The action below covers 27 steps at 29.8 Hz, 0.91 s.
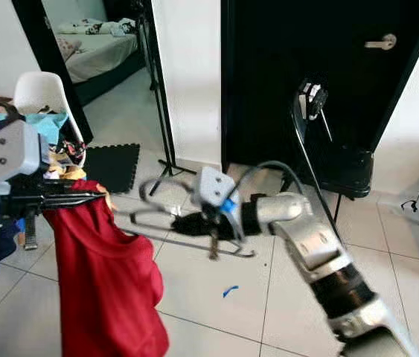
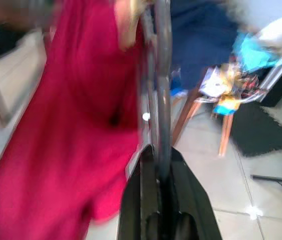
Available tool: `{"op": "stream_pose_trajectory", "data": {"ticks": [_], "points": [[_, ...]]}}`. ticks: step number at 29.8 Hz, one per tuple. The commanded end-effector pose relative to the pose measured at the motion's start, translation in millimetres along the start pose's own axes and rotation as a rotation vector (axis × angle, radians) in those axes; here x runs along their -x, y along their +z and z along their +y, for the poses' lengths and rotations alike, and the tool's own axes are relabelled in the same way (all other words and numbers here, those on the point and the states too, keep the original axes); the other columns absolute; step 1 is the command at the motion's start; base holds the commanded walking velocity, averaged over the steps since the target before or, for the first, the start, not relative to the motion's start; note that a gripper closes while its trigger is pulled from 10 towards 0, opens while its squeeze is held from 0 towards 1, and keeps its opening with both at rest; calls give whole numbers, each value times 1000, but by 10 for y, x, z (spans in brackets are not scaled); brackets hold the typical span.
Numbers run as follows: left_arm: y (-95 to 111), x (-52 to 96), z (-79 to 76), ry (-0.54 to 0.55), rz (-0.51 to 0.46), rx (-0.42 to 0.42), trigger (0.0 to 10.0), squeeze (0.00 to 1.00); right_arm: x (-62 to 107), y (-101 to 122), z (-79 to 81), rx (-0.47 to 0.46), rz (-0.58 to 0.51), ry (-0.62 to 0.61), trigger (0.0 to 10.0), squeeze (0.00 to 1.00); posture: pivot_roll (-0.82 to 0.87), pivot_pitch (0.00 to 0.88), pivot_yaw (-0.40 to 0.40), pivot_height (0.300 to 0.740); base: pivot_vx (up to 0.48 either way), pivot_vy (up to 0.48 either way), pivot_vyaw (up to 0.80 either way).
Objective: Hang hanger
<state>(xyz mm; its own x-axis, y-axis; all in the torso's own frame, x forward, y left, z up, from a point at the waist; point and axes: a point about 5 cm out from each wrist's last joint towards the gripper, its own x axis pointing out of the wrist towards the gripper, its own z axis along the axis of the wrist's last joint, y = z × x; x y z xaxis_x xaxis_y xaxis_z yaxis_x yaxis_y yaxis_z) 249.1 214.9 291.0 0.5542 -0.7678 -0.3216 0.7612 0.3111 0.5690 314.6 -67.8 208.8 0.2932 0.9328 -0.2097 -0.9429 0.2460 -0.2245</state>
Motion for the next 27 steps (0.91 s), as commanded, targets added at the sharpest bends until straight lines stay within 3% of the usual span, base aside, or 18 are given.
{"op": "stream_pose_trajectory", "data": {"ticks": [1, 5, 7, 15, 16, 17, 18, 19, 20, 21, 22, 23, 25, 26, 27], "points": [[195, -94, -84, -53, -93, -80, 0, 0, -104, -49, -58, -79, 24, -96, 10000, 0, 35, 0, 6, 740, 0, 0, 0], [220, -151, -134, -57, -114, -67, 0, 0, -139, -24, -167, -160, -22, -210, 10000, 0, 36, 0, 3, 740, 0, 0, 0], [244, -210, -207, -76, -138, -44, 0, 0, -145, -1, -288, -241, -76, -327, 10000, 0, 36, 0, 4, 740, 0, 0, 0], [232, -258, -284, -89, -141, -19, 0, 0, -88, 56, -456, -341, -175, -456, 10000, 0, 36, 0, 4, 740, 0, 0, 0], [204, -258, -282, -76, -120, -23, 431, 0, -64, 82, -504, -373, -209, -489, 10000, 0, 37, 0, 5, 740, 0, 0, 0], [171, -252, -270, -55, -97, -29, 1608, 0, -48, 109, -540, -404, -240, -516, 10000, 0, 38, 0, 4, 740, 0, 0, 0], [171, -252, -270, -55, -97, -29, 1608, 0, -48, 109, -540, -404, -240, -516, 10000, 0, 38, 0, 4, 740, 0, 0, 0], [119, -241, -238, -15, -62, -40, 2863, 0, -33, 134, -564, -425, -269, -533, 10000, 0, 38, 0, 5, 740, 0, 0, 0], [84, -233, -217, 12, -39, -48, 2863, 0, -24, 150, -579, -439, -289, -543, 10000, 0, 38, 0, 6, 740, 0, 0, 0], [36, -220, -166, 70, -6, -64, 4941, 0, -21, 164, -585, -452, -307, -547, 10000, 0, 39, 0, 2, 740, 0, 0, 0], [36, -220, -166, 70, -6, -64, 4941, 0, -21, 164, -585, -452, -307, -547, 10000, 0, 39, 0, 2, 740, 0, 0, 0], [-8, -193, -84, 150, 22, -81, 9412, 0, -22, 175, -584, -458, -319, -544, 10000, 0, 39, 0, 1, 740, 0, 0, 0], [-33, -173, -31, 202, 38, -91, 9412, 0, -24, 180, -582, -461, -325, -541, 10000, 0, 40, 0, 1, 740, 0, 0, 0], [-48, -134, 43, 269, 48, -105, 10000, 580, -28, 190, -573, -460, -334, -532, 10000, 0, 40, 0, -1, 740, 0, 0, 0], [-48, -134, 43, 269, 48, -105, 10000, 580, -28, 190, -573, -460, -334, -532, 10000, 0, 40, 0, -1, 740, 0, 0, 0]]}}
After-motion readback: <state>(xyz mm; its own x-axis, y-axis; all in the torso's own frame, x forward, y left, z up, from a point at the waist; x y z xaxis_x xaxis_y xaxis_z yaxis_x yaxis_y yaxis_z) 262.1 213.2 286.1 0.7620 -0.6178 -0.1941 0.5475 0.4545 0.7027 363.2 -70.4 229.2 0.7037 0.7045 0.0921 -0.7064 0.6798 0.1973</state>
